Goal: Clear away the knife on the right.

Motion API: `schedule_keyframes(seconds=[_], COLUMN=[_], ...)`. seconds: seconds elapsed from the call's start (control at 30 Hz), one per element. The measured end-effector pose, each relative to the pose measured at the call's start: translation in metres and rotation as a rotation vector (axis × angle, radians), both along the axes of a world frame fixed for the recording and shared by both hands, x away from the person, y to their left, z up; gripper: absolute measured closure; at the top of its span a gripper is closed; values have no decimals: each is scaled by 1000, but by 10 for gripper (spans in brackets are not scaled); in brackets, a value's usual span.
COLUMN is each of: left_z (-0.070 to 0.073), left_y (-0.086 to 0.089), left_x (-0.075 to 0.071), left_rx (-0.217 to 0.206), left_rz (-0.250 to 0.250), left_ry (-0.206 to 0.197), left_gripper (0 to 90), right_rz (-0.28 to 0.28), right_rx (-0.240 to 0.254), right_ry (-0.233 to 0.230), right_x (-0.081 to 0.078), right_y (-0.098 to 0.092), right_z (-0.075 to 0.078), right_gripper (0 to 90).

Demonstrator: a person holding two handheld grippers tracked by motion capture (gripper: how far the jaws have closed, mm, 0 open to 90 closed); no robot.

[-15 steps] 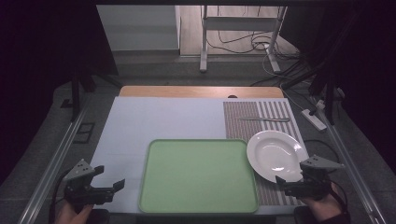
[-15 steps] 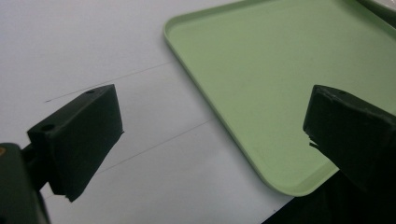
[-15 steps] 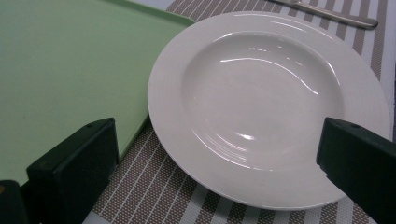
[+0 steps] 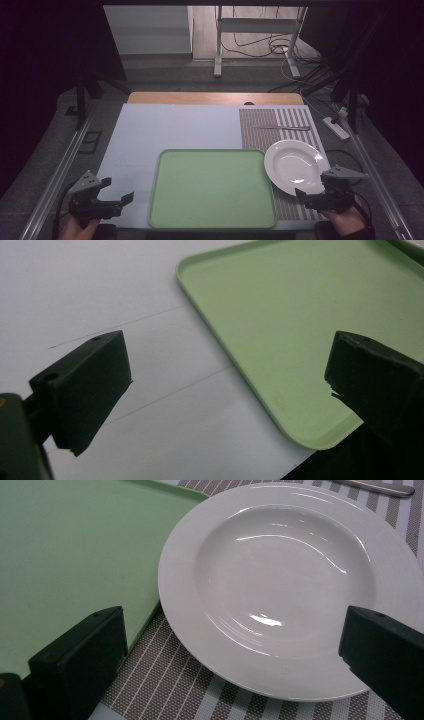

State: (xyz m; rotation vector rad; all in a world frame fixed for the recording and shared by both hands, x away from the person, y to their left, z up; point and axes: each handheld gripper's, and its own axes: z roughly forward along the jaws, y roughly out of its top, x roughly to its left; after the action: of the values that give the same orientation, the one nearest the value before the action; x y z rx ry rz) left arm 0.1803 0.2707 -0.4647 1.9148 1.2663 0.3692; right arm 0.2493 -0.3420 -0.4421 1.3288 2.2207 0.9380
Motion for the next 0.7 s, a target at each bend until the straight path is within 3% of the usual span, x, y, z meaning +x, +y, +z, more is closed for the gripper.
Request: schedule_keyframes(seconds=[0.3, 0.5, 0.7], left_z=[0, 0, 0], left_y=[0, 0, 0], left_x=[0, 0, 0], left_rx=[0, 0, -1], left_rz=[1, 1, 1], left_ry=[0, 0, 1], left_gripper=[44, 44, 44], right_rz=[2, 15, 18], right_rx=[-4, 3, 2], right_ry=[22, 61, 43], right_x=[2, 6, 12], right_y=[1, 1, 3], right_z=[-1, -2, -1], right_gripper=[3, 3, 3])
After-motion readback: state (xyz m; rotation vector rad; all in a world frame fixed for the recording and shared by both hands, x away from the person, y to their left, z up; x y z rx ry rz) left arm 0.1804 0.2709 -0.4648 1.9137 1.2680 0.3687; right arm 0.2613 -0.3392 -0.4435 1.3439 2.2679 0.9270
